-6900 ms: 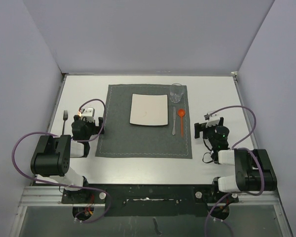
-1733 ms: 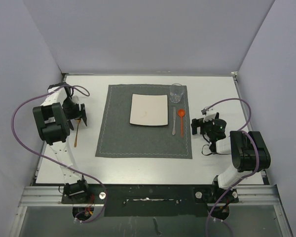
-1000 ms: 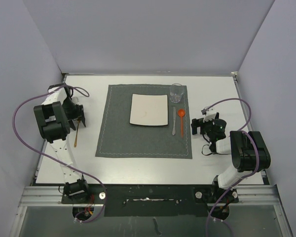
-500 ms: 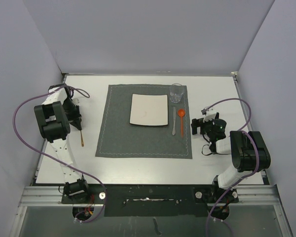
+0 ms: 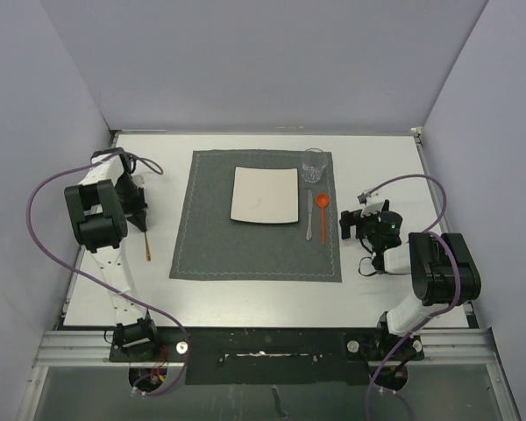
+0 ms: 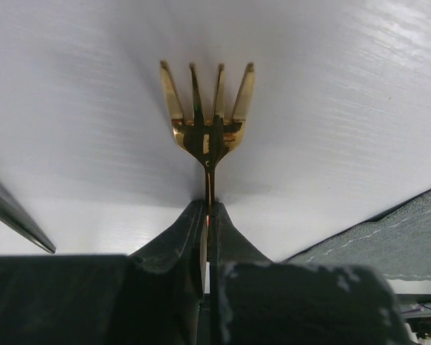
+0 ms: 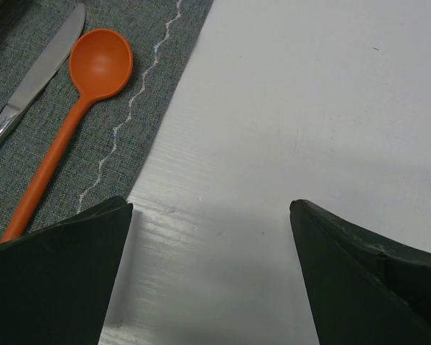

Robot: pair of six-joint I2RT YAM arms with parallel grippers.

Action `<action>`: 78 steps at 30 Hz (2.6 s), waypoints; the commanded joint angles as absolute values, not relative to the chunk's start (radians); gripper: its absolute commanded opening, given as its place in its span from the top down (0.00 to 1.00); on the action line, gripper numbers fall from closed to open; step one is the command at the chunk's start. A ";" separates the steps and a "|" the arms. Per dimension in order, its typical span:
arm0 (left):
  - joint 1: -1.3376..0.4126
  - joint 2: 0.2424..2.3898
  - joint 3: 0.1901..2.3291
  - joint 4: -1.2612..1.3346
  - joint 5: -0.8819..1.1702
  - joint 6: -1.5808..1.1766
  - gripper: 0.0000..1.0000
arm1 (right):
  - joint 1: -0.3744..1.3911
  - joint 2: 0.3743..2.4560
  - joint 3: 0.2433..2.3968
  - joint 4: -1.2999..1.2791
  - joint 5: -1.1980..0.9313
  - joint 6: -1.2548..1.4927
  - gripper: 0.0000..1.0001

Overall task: Set the dinner table for one person
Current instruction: Pick up the fork at the center of the board, then place the fork on the napkin.

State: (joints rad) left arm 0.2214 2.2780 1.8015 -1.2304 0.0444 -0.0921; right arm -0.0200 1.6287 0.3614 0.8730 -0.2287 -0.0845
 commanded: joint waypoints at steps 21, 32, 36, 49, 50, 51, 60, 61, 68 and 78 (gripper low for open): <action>0.132 2.105 1.808 -1.246 -0.028 -0.112 1.00 | -0.025 1.624 0.387 0.923 -0.235 -0.081 0.02; 0.042 2.107 1.888 -1.293 -0.040 -0.147 1.00 | -0.025 1.624 0.387 0.923 -0.235 -0.081 0.02; 0.000 2.132 1.938 -1.313 -0.042 -0.168 1.00 | -0.025 1.625 0.387 0.923 -0.235 -0.081 0.02; -0.129 2.225 2.112 -1.368 -0.015 -0.256 1.00 | -0.025 1.624 0.387 0.923 -0.235 -0.081 0.02; -0.138 2.231 2.120 -1.370 -0.014 -0.264 1.00 | -0.025 1.624 0.387 0.923 -0.235 -0.081 0.02; -0.147 2.241 2.127 -1.371 -0.013 -0.273 1.00 | -0.024 1.625 0.387 0.923 -0.235 -0.081 0.02; -0.252 2.330 2.208 -1.377 -0.003 -0.333 1.00 | -0.025 1.624 0.387 0.923 -0.235 -0.081 0.02; -0.262 2.341 2.221 -1.381 -0.003 -0.336 1.00 | -0.025 1.625 0.387 0.923 -0.235 -0.081 0.02; -0.298 2.388 2.246 -1.395 -0.001 -0.358 1.00 | -0.025 1.624 0.387 0.923 -0.235 -0.081 0.02; -0.303 2.427 2.211 -1.375 -0.004 -0.374 1.00 | -0.025 1.624 0.386 0.923 -0.235 -0.081 0.02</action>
